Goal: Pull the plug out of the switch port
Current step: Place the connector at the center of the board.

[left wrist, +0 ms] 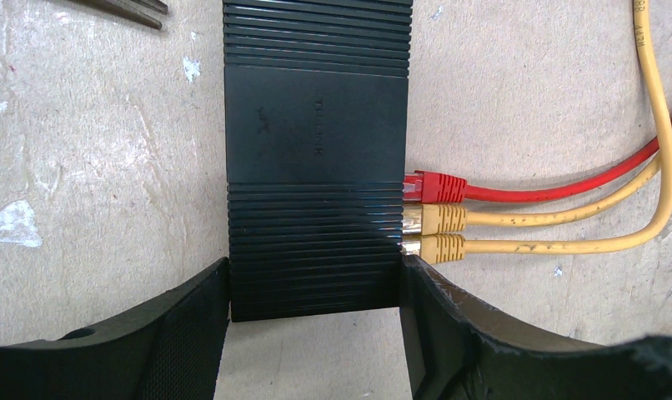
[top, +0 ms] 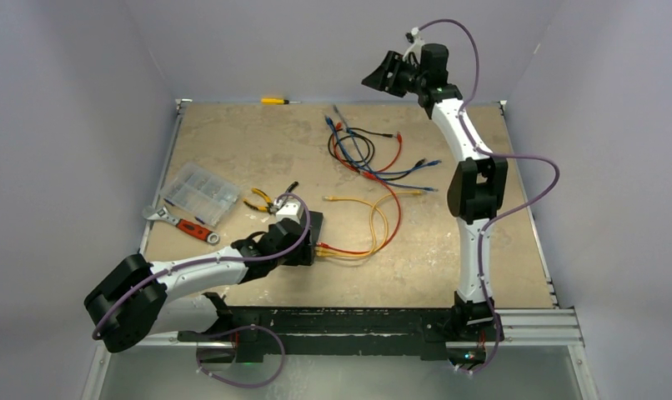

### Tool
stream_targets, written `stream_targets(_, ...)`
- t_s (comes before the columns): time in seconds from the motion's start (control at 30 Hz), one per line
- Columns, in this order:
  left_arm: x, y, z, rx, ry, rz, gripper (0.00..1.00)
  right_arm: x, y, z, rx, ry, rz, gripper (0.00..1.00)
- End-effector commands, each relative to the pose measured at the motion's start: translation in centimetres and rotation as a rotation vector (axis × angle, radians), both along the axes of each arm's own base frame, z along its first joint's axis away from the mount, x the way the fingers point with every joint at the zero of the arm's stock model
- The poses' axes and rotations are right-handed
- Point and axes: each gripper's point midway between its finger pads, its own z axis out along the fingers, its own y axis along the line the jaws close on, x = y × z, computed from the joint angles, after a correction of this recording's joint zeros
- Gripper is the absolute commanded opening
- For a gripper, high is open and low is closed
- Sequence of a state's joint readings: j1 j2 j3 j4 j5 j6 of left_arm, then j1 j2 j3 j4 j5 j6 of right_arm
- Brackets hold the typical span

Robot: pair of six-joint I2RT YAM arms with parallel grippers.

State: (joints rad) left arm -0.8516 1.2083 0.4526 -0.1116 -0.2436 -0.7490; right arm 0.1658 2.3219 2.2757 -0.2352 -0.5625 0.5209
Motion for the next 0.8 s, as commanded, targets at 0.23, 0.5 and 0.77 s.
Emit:
stream_targets(0.23,-3.8,3.0,-3.5,0.12,0.163,-0.006,0.0,-2.6,-1.7,3.8,-0.056,-0.101,-0.067,0.84)
stream_targets(0.5,-3.5,2.6,-2.9,0.098,0.146,-0.006,0.0,-8.5,0.0,0.1,-0.075,-0.049,0.006,0.87)
stream_targets(0.77,-3.3,2.4,-2.1,0.069,0.123,0.001,0.06,-17.1,5.7,-5.3,-0.101,0.034,0.175,0.88)
